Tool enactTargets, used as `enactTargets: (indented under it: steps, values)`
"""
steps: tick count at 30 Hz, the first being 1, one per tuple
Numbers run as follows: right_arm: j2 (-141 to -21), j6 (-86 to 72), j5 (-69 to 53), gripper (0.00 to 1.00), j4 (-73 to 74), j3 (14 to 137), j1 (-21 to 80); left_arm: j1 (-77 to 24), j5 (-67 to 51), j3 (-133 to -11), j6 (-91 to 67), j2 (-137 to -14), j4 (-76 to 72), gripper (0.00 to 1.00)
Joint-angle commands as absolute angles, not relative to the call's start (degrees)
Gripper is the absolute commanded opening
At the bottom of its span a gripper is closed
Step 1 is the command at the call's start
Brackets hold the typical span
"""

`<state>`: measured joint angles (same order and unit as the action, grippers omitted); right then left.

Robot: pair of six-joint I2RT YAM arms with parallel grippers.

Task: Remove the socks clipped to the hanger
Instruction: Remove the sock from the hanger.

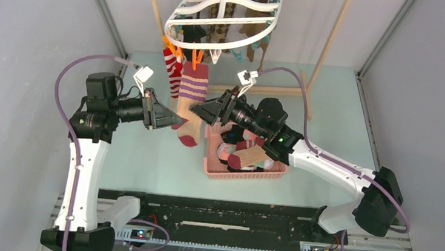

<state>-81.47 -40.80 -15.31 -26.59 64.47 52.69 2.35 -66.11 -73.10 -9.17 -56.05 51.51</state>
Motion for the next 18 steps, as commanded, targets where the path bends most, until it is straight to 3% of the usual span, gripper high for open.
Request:
enactTargets:
  steps: [1, 6, 18]
  values:
    - [-79.81, -37.86, -0.59, 0.75, -24.18, 66.89, 51.82, 1.48, -64.85, -72.73, -11.82, -54.67, 48.43, 0.0]
    - [-83.44, -34.91, 5.07, 0.78, -24.32, 71.84, 52.36, 0.8, -63.89, -72.7, -11.9, -54.83, 48.43, 0.0]
    - [-92.82, -31.77, 12.03, 0.77, -24.88, 84.36, 53.76, -1.44, -61.06, -72.51, -11.56, -55.28, 48.53, 0.0]
